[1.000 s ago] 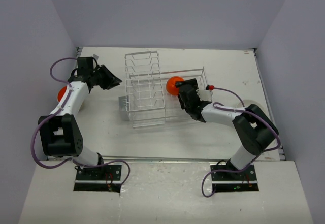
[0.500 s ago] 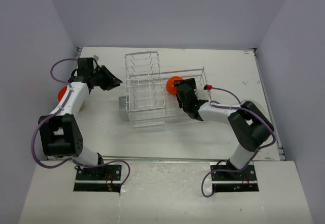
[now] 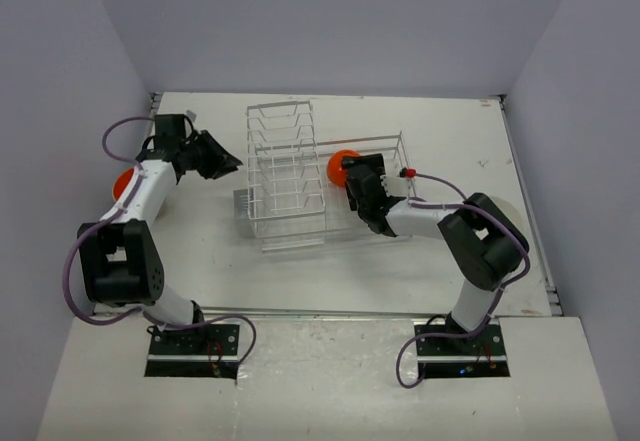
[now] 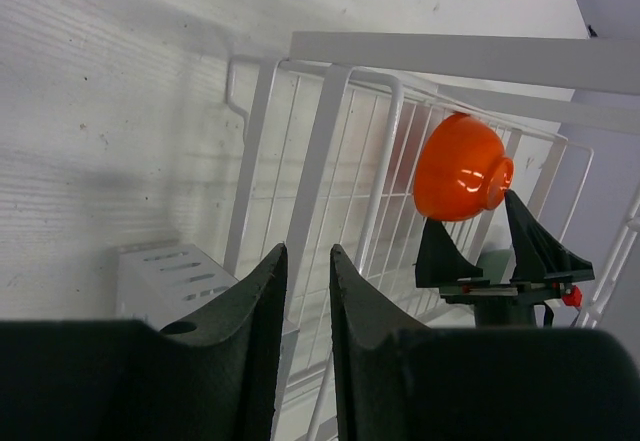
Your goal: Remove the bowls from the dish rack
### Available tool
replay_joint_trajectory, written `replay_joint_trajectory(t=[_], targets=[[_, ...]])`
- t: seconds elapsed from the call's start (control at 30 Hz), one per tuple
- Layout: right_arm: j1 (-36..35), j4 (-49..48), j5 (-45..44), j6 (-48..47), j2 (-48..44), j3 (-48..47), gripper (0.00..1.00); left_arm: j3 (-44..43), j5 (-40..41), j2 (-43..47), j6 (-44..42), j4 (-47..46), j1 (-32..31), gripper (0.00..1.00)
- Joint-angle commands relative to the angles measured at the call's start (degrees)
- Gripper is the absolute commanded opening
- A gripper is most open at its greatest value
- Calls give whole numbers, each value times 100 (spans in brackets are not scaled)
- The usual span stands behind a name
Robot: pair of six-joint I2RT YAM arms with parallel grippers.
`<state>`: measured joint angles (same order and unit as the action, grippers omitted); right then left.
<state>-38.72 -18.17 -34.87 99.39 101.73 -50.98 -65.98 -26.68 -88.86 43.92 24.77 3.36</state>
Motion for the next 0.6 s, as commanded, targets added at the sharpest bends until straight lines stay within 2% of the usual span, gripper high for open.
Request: replay_joint_trajectory(t=[0.0,0.3,0.57], targets=[[13,-72,-134,-200,101,-17,99,-38,-118,-44,-50,-227,42,25],[119,-423,-37,-1026,-48,-377,98,-161,-189,-149,-6,-236,42,25],[163,-591,7,-1115,-83,-527,97,-170,-233,-184,-6,-245,42,25]])
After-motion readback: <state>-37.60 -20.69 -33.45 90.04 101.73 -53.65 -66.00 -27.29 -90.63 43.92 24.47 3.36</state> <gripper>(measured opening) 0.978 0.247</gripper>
